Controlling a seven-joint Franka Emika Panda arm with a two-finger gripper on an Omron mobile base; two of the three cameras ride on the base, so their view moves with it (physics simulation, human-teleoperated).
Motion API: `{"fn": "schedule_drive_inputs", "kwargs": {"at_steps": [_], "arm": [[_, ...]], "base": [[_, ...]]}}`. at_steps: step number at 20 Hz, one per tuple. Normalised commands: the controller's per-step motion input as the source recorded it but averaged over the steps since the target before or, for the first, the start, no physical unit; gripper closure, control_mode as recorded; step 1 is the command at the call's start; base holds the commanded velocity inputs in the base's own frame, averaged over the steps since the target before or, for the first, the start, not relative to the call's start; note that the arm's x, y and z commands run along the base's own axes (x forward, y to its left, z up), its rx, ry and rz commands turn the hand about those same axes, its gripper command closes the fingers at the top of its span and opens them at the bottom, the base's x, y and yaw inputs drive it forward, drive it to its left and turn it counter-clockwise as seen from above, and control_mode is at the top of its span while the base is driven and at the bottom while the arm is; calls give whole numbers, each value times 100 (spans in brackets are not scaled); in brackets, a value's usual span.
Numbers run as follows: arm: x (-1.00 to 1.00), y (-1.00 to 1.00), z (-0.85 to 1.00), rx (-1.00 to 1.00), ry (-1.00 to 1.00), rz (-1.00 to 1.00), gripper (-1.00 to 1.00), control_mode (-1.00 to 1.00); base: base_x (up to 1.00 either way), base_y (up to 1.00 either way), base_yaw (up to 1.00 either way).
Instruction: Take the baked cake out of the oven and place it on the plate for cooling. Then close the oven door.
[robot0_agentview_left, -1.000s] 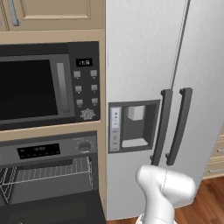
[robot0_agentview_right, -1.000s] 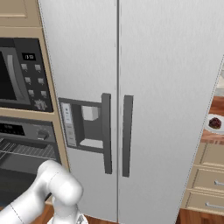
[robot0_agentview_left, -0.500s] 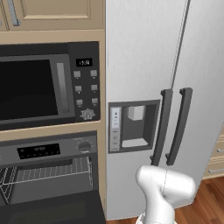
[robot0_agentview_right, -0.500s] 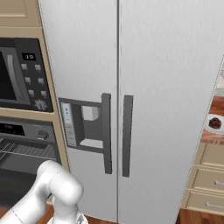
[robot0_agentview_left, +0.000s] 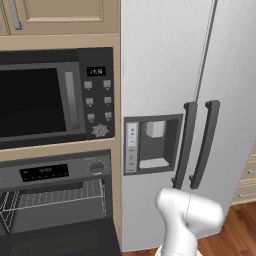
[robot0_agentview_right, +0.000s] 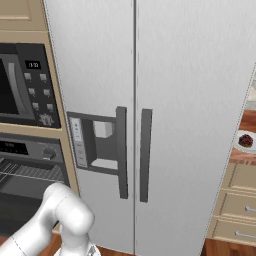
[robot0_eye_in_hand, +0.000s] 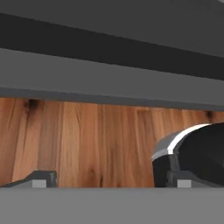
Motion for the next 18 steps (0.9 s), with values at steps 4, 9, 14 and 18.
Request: {"fn": "schedule_drive_inputs", "kwargs": {"at_steps": [4,9,14,18], "arm": [[35,14,-44,0,-14,0,-100,-100],[29,14,-54,0,-13,0,-100,-100],[30,11,-52,0,-13,0,-100,-100],[28,11,-39,0,-16,0,-100,-100]], "base": [[0,0,0],[0,0,0],[0,0,0],[0,0,0]]}}
